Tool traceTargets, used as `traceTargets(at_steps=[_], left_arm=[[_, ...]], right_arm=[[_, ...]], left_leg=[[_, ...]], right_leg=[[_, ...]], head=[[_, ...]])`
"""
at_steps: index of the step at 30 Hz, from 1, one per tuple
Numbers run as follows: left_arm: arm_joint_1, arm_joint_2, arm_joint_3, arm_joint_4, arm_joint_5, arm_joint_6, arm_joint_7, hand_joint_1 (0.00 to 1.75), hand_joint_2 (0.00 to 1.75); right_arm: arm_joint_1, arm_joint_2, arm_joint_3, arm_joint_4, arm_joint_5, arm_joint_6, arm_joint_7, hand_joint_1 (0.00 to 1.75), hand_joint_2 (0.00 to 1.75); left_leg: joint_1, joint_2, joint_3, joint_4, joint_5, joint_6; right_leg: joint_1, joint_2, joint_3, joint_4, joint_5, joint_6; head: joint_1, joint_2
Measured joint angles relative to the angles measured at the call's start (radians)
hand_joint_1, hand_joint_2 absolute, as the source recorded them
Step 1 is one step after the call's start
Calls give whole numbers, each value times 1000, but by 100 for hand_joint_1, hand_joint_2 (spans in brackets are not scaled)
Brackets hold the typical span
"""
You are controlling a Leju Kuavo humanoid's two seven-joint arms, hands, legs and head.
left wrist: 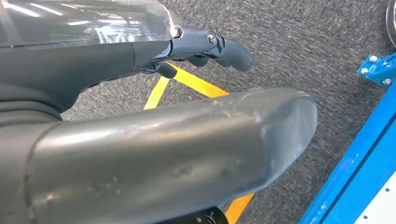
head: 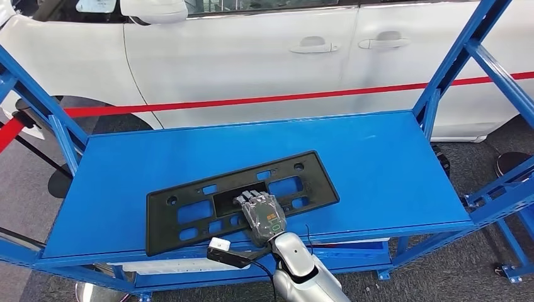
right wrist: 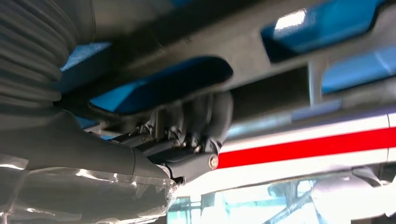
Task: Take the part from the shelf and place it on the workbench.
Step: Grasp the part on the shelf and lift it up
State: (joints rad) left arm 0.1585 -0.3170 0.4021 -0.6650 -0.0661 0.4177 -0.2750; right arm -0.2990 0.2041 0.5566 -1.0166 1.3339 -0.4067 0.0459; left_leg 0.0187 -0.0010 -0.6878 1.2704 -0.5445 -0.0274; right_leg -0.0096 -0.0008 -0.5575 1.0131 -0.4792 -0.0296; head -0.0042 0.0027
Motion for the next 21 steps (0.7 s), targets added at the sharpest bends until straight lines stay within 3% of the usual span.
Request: traceTargets(at_steps=[2,4,7,10,17,19,20,21], left_arm=[[0,0,0,-1,3,0,-5,0,0],[0,0,0,-1,4,0,-10,0,0],[0,-1,2,-2,6,1,-16,0,0],[-1,-2,3,-2,8,0,-22,0,0],[-1,-2,3,-2,8,0,-25,0,0],[-1,-2,3,-2,8,-1,-27,0,0],[-1,-2,4,-2,8,-2,-29,0,0],[-1,-2,6,-2,16,0,-35,0,0]], right_arm=[[-5,0,0,4,-6,2,-1,175,175],[-15,0,0,6,-7,1,-1,175,175],[-28,-1,0,8,-7,-1,-2,175,175],[-32,-2,0,10,-9,0,-2,175,175],[-33,-3,0,10,-10,0,-2,175,175],[-32,-4,0,12,-11,0,-2,175,175],[-31,-6,0,13,-11,-2,-3,175,175],[-26,-8,0,5,-40,-12,-24,175,175]], left_leg=[[-1,0,57,-137,78,9],[-5,0,99,-235,109,19],[-6,0,107,-254,106,32],[2,2,116,-269,112,47],[1,3,117,-270,112,51],[0,4,116,-270,111,55],[0,5,115,-269,110,57],[-1,4,118,-268,108,56]], right_leg=[[2,3,11,1,-8,5],[5,5,14,2,-13,14],[6,6,16,-1,-15,31],[7,5,10,25,-36,42],[6,5,-3,51,-54,43],[5,5,-42,127,-92,45],[4,5,-76,190,-118,47],[4,5,-85,198,-105,46]], head=[[0,0],[1,0],[2,0],[4,0],[6,0],[7,0],[7,0],[7,0]])
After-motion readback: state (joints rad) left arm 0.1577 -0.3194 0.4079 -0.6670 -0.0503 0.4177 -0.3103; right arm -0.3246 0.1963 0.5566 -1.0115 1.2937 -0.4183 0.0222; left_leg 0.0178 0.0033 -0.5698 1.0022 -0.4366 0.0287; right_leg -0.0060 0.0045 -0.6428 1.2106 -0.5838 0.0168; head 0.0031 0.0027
